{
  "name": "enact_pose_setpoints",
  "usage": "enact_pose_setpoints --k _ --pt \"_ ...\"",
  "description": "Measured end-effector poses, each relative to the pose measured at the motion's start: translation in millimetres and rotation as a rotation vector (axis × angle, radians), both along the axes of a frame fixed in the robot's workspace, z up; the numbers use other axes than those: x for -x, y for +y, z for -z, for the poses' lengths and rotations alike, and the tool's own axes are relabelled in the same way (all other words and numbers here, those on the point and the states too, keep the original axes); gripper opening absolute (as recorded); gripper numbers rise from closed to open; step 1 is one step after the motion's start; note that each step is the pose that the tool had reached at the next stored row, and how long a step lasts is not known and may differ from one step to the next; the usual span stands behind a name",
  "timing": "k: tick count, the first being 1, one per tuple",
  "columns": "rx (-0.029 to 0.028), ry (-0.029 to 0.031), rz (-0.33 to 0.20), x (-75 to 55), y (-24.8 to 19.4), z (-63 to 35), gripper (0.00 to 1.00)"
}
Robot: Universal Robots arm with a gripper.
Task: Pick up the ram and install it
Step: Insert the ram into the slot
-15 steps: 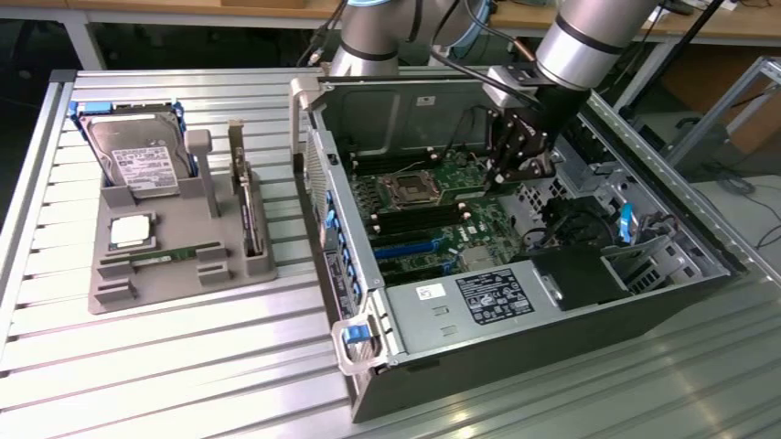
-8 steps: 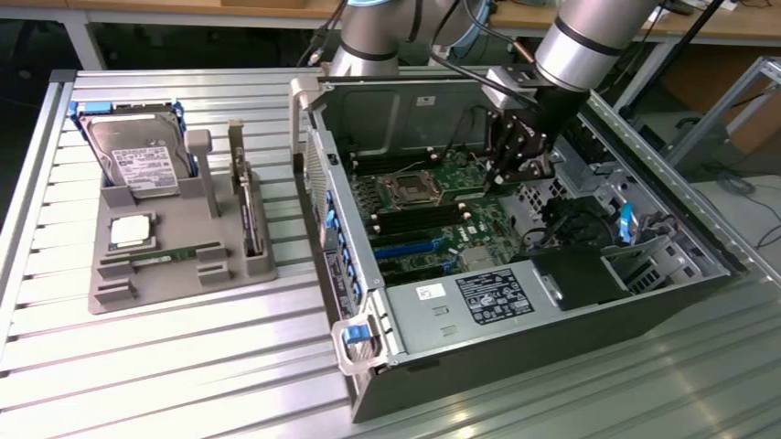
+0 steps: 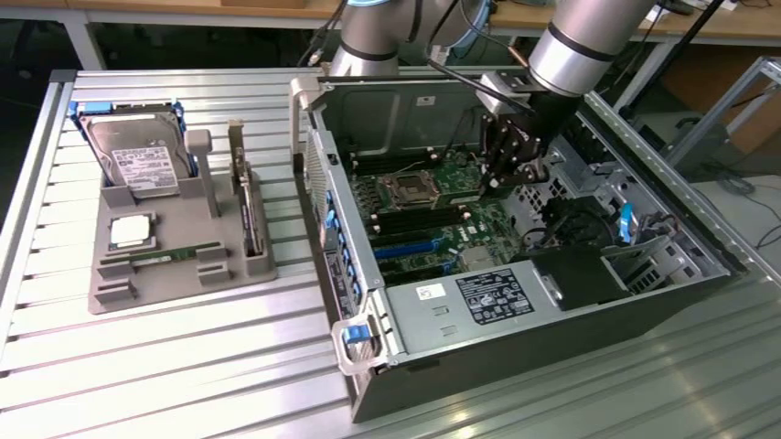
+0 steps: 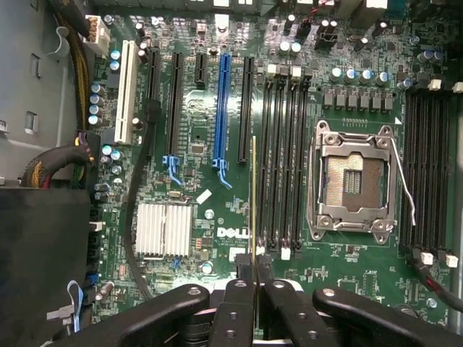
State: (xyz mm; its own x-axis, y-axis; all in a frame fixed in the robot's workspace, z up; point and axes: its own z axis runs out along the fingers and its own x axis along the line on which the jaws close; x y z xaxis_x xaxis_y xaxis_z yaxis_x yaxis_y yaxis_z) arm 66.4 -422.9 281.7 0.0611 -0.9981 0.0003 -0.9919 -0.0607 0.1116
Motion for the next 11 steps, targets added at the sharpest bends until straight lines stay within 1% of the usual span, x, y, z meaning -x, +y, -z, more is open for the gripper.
enact_pose_setpoints --k 3,5,7,9,10,11 --pt "-0.0001 0.0000 0.000 5.8 0.0 2.4 0.12" --pt "0.0001 0.0000 0.000 14.6 0.0 2.7 0.12" --pt "0.0000 -0.0001 0.000 19.5 0.0 2.9 0.12" --pt "-0.0001 -0.0004 0.000 28.2 0.0 3.4 0.12" --pt "0.0001 -0.0006 0.000 35.8 0.0 4.1 0.12" --pt "0.0002 -0.0006 0.000 40.4 0.1 4.9 0.12"
